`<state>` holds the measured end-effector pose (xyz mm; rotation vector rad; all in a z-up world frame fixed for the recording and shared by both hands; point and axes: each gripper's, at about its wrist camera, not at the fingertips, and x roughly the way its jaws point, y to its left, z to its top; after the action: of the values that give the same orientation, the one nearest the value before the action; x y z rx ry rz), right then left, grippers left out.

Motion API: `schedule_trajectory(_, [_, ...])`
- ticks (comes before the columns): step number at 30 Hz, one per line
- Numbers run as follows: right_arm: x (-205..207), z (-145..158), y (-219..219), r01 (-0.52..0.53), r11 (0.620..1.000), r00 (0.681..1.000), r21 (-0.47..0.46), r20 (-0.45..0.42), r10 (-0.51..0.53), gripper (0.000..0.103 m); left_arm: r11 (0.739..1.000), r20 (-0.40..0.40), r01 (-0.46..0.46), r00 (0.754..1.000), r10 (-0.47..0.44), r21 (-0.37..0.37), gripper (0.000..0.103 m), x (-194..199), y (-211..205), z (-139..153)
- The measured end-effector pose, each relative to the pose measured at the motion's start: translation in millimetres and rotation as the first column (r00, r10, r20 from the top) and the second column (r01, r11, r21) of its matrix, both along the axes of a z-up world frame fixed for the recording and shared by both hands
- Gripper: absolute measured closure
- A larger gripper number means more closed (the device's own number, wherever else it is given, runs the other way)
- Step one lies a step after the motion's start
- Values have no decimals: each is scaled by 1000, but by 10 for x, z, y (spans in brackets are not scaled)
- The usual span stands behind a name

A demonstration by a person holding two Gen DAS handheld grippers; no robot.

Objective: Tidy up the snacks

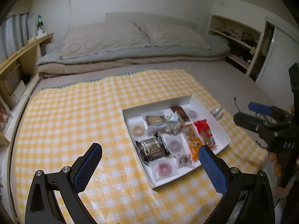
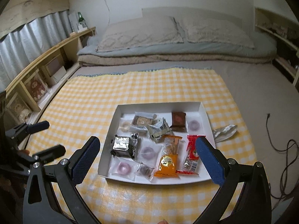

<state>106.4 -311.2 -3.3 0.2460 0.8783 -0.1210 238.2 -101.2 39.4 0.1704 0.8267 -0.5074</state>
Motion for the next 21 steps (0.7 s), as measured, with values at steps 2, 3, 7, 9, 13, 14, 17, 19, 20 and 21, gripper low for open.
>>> schedule_trajectory(2, [-68, 77, 44, -8, 1000, 1000, -3, 24, 8, 0, 1000, 36, -14, 999, 14, -10, 0, -103, 59, 89])
schedule_trajectory(3, [-97, 112, 64, -12, 1000, 999, -2, 34, 12, 0, 1000, 67, -28, 997, 29, -11, 0, -176, 95, 147])
schedule_trajectory(7, [-247, 270, 152, -24, 1000, 996, -15, 90, 25, 0, 997, 155, -68, 985, 71, -27, 0, -410, 210, 314])
schedule_trajectory(9, [-302, 330, 192, -26, 999, 993, -24, 111, 29, 0, 995, 196, -93, 976, 99, -42, 0, -548, 275, 380])
schedule_trajectory(13, [-429, 448, 260, -21, 998, 987, -56, 161, 30, 0, 990, 257, -114, 957, 132, -85, 0, -809, 422, 476])
schedule_trajectory(14, [-455, 469, 277, -18, 998, 985, -64, 170, 29, 0, 988, 268, -121, 953, 142, -95, 0, -872, 462, 483])
schedule_trajectory(17, [-548, 503, 312, -7, 996, 981, -84, 195, 23, 0, 982, 296, -141, 940, 172, -123, 0, -1098, 581, 474])
schedule_trajectory(19, [-596, 507, 335, -2, 996, 978, -93, 206, 21, 0, 980, 309, -153, 933, 185, -124, 0, -1235, 637, 440])
schedule_trajectory(20, [-631, 509, 351, 2, 995, 977, -102, 212, 19, 0, 980, 312, -158, 931, 190, -125, 0, -1273, 658, 425])
schedule_trajectory(21, [-656, 504, 362, 7, 994, 976, -111, 217, 18, 0, 979, 316, -163, 929, 195, -125, 0, -1333, 673, 386])
